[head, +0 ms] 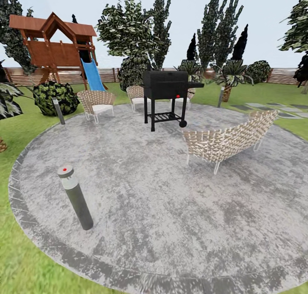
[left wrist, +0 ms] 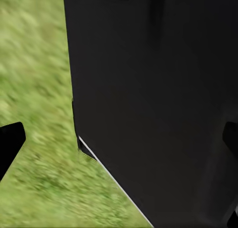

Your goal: Take the three Easter eggs out of the wicker basket on the lawn in the garden, then place them on the lawn next to a single tree (choose any tree) so that all three eggs are next to the same tree and none are left in the basket.

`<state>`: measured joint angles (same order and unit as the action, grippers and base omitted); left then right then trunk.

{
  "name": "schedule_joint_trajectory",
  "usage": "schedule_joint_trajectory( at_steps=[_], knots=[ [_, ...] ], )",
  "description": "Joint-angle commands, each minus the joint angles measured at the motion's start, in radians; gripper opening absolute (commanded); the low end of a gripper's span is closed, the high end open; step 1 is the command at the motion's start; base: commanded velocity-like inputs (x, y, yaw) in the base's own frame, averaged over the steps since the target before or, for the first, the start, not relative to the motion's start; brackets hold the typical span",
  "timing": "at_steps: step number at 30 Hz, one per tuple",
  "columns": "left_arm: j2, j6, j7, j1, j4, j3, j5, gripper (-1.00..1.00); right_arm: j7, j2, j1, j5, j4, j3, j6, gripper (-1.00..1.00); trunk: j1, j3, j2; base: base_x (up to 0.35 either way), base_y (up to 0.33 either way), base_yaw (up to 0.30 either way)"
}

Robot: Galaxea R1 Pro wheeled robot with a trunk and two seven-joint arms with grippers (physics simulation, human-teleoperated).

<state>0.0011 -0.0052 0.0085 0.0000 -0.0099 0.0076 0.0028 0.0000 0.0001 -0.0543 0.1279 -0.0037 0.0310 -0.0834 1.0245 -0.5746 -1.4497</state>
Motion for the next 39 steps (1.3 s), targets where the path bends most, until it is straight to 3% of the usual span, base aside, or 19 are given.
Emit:
schedule_joint_trajectory(
  at_steps=[1,39],
  knots=[
    [0.0,0.0,0.001,0.0,-0.001,0.0,0.0,1.0,0.0,0.0,0.0,0.006,0.001,0.003,-0.003,1.0,0.001,-0.001,0.0,0.325,0.0,0.115],
    [0.0,-0.001,0.001,0.0,-0.001,0.0,0.0,1.0,0.002,0.0,-0.001,0.007,0.003,0.001,-0.003,1.0,0.001,-0.001,0.0,0.325,0.0,0.005]
  ],
)
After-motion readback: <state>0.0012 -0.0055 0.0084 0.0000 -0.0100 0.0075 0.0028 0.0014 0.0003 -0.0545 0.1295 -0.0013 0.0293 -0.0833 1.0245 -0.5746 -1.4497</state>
